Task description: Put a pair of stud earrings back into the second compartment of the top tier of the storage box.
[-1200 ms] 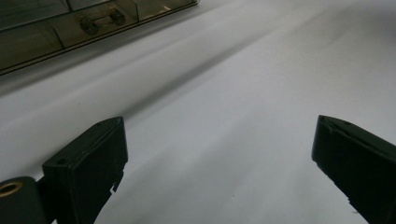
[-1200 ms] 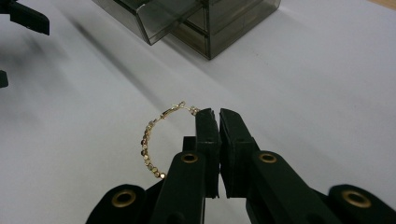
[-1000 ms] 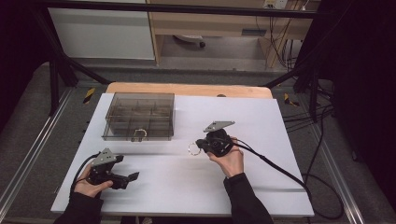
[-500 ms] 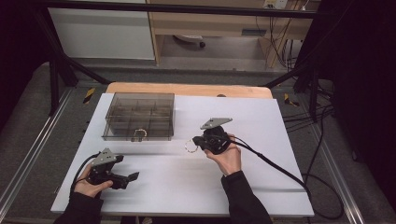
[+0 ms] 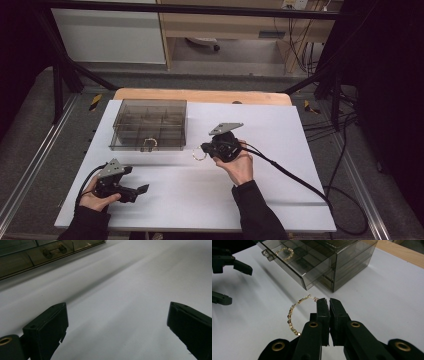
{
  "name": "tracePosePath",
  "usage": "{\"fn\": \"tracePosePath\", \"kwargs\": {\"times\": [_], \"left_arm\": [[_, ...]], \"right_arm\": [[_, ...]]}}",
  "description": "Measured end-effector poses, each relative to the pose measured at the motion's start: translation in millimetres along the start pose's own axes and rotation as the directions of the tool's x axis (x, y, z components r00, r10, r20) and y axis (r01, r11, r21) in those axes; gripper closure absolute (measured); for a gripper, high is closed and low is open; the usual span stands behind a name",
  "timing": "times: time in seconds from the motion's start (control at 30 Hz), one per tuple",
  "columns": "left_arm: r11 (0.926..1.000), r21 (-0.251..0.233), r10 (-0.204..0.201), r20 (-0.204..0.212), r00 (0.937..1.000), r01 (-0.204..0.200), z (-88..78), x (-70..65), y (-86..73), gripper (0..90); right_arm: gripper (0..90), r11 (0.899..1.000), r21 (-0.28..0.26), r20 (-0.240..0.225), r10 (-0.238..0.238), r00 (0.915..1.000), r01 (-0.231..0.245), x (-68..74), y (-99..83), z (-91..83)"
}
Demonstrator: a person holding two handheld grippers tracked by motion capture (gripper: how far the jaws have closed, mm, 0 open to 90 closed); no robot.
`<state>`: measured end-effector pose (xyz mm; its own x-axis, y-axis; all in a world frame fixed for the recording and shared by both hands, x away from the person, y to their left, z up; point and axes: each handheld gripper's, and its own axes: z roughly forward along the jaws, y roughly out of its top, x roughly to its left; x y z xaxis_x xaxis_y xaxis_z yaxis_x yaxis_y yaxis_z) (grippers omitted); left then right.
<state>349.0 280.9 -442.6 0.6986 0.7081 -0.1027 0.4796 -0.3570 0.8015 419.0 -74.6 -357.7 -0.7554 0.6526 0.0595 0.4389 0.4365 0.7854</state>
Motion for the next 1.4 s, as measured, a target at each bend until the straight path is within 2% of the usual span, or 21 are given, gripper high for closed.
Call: {"fn": "tracePosePath", "kwargs": {"times": [0.93, 1.4], "left_arm": [[1.0000, -0.001, 0.001, 0.001, 1.0000, -0.001, -0.4, 0.0, 0.0, 3.3], [1.0000, 0.000, 0.003, 0.001, 1.0000, -0.003, -0.4, -0.3, 0.3, 3.3]], "right_arm": [[87.4, 0.999, -0.034, -0.015, -0.032, 0.9994, 0.032, 20.3, 34.4, 14.2], [87.4, 0.998, -0.042, -0.018, -0.038, 0.9991, 0.037, 27.2, 46.0, 24.4]]}}
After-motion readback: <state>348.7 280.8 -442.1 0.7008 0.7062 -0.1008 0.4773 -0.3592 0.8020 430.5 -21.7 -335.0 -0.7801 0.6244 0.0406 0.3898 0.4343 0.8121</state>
